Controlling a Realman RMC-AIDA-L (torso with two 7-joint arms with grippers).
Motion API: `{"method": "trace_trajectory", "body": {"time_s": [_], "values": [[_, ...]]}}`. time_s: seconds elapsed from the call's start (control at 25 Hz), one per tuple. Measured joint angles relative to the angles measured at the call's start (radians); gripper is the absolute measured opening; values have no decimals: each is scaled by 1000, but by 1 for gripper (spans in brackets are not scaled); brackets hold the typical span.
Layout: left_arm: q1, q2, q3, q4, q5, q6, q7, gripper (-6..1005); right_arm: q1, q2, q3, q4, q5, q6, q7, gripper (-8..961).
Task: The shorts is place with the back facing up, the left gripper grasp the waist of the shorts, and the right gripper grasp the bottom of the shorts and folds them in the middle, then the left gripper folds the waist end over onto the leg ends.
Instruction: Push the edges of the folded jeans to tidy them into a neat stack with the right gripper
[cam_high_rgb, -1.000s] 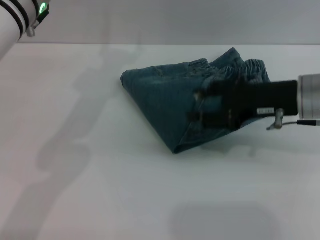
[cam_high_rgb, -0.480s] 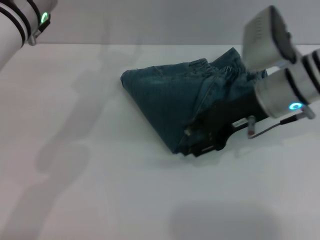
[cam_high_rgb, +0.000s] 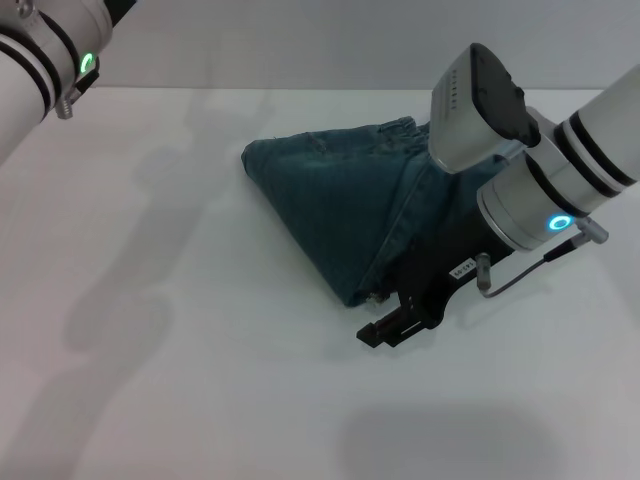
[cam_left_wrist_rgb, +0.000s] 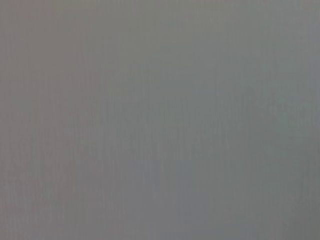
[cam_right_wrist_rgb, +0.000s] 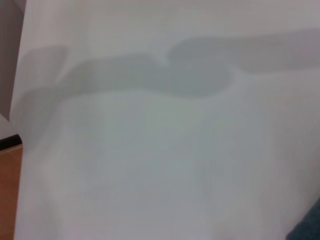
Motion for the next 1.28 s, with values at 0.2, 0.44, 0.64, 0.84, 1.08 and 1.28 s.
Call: {"method": "trace_trajectory", "body": {"time_s": [0.2, 0.44, 0.64, 0.84, 1.08, 1.28], "values": [[0, 0, 0, -3, -2, -1, 0, 860, 3, 4, -2, 11, -25, 82, 29, 546], [1, 0, 0, -4, -4, -3, 0, 860, 23, 5, -5, 60, -29, 183, 32, 546], [1, 0, 0, -4, -5, -16, 0, 859, 28, 5, -17, 69, -29, 236, 42, 546], [1, 0, 0, -8, -4, -25, 0, 859, 40, 6, -26, 89, -29, 277, 46, 547], [0, 1, -1, -25, -4, -31, 0, 859, 22, 9, -27, 4, -11, 179, 34, 547], [-2, 1, -3, -27, -4, -31, 0, 859, -7, 9, -29, -84, 7, 27, 25, 547]]}}
